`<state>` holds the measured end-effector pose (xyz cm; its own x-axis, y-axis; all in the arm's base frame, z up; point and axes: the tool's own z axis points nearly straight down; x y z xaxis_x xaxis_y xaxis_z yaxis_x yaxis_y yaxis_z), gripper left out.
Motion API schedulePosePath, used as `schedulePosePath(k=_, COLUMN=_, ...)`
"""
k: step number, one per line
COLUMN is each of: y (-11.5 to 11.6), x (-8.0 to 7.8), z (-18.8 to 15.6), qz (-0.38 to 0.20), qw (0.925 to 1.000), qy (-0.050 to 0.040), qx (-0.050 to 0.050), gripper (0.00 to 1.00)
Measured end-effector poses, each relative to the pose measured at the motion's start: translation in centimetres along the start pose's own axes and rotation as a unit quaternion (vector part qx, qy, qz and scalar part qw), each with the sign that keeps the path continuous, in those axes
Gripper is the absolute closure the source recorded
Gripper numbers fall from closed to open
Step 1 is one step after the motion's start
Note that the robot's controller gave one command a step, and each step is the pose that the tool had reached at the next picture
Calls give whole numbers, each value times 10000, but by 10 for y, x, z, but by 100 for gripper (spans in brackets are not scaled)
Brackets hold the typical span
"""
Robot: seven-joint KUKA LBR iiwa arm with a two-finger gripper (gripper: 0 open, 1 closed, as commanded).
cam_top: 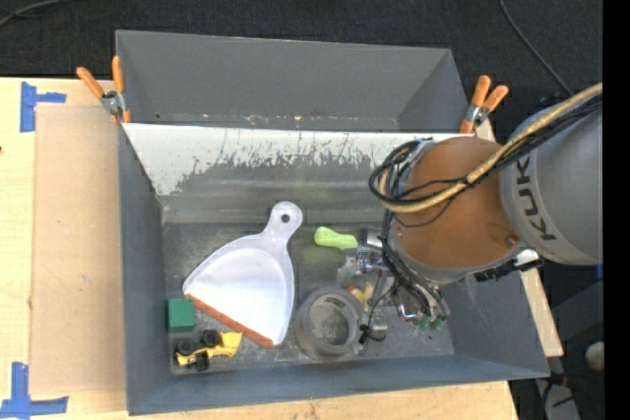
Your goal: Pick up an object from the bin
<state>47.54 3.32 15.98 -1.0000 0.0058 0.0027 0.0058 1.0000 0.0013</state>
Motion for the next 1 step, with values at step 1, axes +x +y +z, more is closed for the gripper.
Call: schedulePosePath(k=1, y=0, x=0, z=0, qz=0, qw=10000, qy=0, qx=0, gripper=0)
